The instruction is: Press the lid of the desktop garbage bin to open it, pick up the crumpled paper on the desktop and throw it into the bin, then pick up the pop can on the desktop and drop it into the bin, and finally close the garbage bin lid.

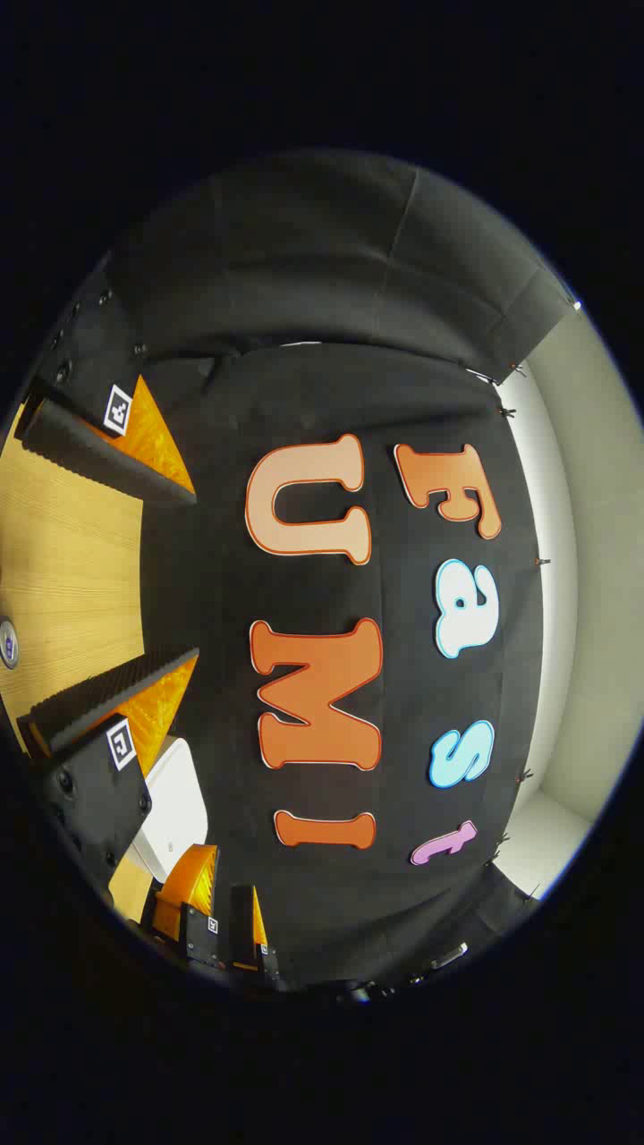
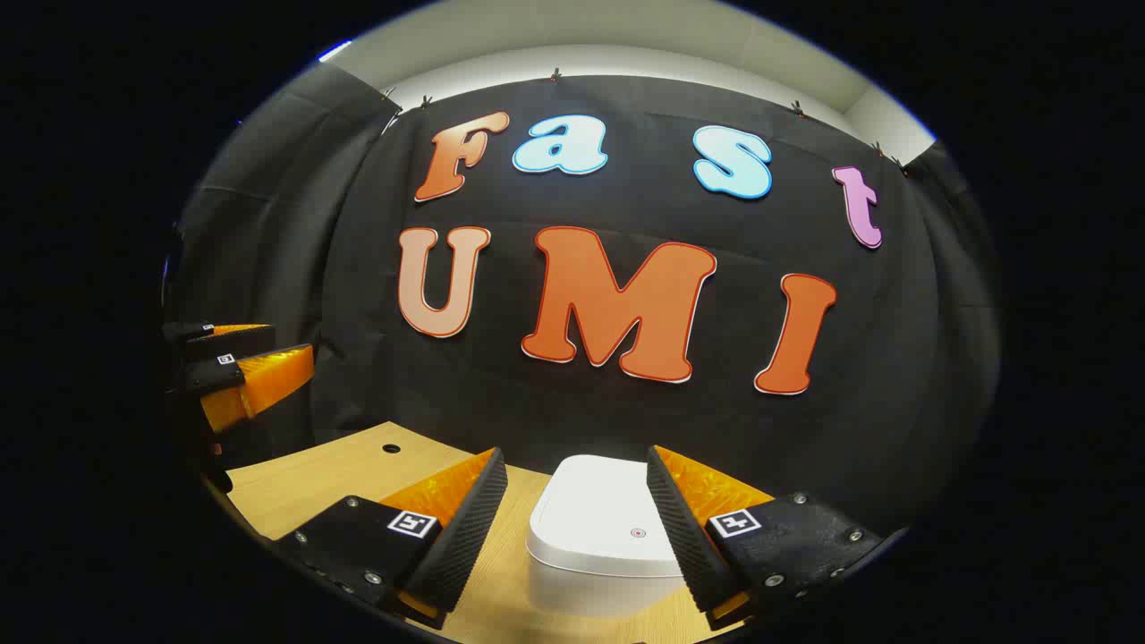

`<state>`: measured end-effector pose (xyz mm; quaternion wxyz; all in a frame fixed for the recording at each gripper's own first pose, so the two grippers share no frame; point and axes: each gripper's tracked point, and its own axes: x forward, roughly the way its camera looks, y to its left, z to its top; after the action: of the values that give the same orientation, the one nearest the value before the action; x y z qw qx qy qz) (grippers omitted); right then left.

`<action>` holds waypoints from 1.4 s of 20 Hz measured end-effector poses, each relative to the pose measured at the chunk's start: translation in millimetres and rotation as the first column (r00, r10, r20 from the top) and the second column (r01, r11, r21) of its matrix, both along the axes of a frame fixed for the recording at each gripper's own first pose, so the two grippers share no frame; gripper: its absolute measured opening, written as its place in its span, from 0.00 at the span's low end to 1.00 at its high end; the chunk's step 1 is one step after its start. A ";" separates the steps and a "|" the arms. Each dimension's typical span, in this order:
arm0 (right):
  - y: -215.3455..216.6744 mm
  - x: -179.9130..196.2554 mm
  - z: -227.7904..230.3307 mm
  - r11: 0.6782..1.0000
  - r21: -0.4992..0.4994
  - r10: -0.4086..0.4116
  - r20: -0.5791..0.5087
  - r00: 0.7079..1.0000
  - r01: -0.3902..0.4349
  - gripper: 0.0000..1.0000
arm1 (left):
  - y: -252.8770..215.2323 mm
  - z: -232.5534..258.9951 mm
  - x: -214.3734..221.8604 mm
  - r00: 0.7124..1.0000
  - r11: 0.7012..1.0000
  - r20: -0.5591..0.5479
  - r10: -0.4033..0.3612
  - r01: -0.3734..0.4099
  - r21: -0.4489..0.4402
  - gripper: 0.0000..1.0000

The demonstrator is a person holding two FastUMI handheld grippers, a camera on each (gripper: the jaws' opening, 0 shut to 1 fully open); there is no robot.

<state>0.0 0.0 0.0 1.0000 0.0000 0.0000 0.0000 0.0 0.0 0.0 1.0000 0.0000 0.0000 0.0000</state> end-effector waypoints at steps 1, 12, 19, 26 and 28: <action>1.0 -0.3 -0.1 1.000 0.001 0.003 0.002 1.000 -0.003 0.95 | 0.6 1.0 0.7 1.000 1.000 0.002 0.002 -0.002 0.000 0.98; 4.3 4.4 -0.5 1.000 0.007 0.013 -0.007 1.000 -0.013 0.95 | 10.5 1.0 -3.0 1.000 1.000 0.002 0.021 -0.021 0.007 1.00; 2.3 4.7 2.9 1.000 0.000 0.006 -0.007 1.000 -0.006 0.95 | 11.3 3.5 -6.4 1.000 1.000 0.008 0.026 -0.026 0.014 1.00; -16.0 10.8 -16.0 1.000 0.018 -0.003 -0.072 0.997 0.005 0.54 | 12.6 0.3 -11.9 0.999 0.999 -0.004 0.036 -0.036 0.021 1.00; -23.7 14.6 -25.9 0.999 0.034 -0.014 -0.105 0.994 0.018 0.40 | 14.0 -2.7 -14.2 0.999 0.999 -0.012 0.045 -0.045 0.021 1.00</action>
<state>14.6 -23.7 -25.9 0.9984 0.0175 0.0524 -0.0079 -14.2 14.0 -2.7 0.9997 0.0106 0.0061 0.0224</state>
